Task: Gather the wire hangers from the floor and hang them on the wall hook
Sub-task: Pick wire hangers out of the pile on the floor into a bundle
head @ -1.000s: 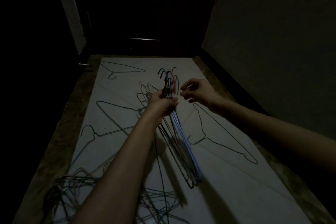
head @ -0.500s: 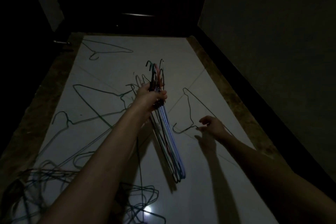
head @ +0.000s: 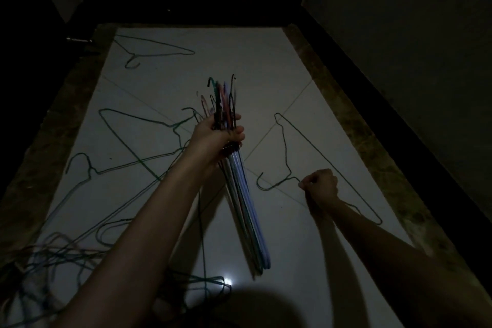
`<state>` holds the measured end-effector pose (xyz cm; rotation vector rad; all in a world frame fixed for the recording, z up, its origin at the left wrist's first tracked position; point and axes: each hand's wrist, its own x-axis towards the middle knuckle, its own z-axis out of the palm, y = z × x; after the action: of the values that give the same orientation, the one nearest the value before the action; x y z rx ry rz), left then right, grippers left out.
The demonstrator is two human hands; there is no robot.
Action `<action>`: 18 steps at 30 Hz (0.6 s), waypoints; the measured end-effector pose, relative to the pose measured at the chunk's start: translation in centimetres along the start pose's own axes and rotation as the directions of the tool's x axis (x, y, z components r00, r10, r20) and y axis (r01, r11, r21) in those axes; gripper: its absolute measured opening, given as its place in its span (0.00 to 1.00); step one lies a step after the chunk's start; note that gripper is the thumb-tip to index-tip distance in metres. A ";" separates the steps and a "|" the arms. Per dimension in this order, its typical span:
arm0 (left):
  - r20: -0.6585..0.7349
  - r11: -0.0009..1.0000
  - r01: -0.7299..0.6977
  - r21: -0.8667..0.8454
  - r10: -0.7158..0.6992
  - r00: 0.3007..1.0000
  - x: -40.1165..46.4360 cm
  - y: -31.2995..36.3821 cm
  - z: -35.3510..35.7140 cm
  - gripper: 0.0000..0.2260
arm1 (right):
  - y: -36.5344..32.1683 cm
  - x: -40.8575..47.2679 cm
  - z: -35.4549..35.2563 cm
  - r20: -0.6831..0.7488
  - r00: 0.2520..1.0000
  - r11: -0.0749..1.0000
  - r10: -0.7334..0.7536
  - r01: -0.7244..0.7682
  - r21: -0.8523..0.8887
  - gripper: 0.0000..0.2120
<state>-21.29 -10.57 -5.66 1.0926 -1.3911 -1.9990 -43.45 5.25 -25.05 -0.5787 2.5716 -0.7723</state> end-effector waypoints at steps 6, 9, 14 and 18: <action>-0.015 0.998 0.000 -0.061 -0.001 1.000 -0.2 0.2 -0.7 0.16 | -5.7 -4.8 -3.1 0.029 0.999 0.920 0.023 -0.032 0.390 0.09; 0.000 0.992 0.011 -0.126 -0.011 1.000 -0.6 0.6 -1.2 0.13 | -9.0 -6.1 -4.6 -0.003 0.999 0.887 -0.042 0.039 0.461 0.04; 0.013 0.976 0.072 -0.208 -0.071 0.997 -1.6 1.4 -2.2 0.13 | -14.1 -7.4 -5.2 0.063 0.996 0.819 -0.062 0.015 0.573 0.12; 0.003 0.967 0.089 -0.238 -0.091 0.996 -3.0 2.5 -3.4 0.12 | -18.9 -9.9 -5.6 0.162 0.983 0.723 -0.082 -0.053 0.689 0.13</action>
<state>-16.91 -11.18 -2.89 1.0694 -1.0795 -2.1574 -32.74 -1.99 -7.15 -0.3908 1.8903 -1.5072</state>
